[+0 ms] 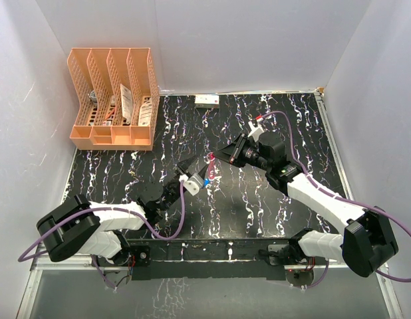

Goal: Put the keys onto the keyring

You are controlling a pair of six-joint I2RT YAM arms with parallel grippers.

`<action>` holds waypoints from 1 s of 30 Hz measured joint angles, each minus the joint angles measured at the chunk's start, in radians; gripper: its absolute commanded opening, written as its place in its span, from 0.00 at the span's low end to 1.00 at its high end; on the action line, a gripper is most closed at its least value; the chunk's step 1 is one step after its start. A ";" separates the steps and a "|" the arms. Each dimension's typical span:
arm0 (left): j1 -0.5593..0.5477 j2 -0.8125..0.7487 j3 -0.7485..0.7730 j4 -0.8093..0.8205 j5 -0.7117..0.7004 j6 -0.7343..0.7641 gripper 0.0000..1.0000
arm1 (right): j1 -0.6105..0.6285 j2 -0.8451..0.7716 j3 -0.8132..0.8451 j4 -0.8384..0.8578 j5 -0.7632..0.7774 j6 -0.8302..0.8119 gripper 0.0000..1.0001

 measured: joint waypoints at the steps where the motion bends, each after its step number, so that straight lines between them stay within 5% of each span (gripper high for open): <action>1: 0.000 0.002 0.000 0.002 0.004 0.005 0.44 | 0.000 0.000 0.003 0.000 -0.008 0.005 0.00; 30: -0.047 0.119 0.001 0.140 0.015 0.274 0.24 | 0.000 0.013 0.018 -0.025 -0.065 0.060 0.00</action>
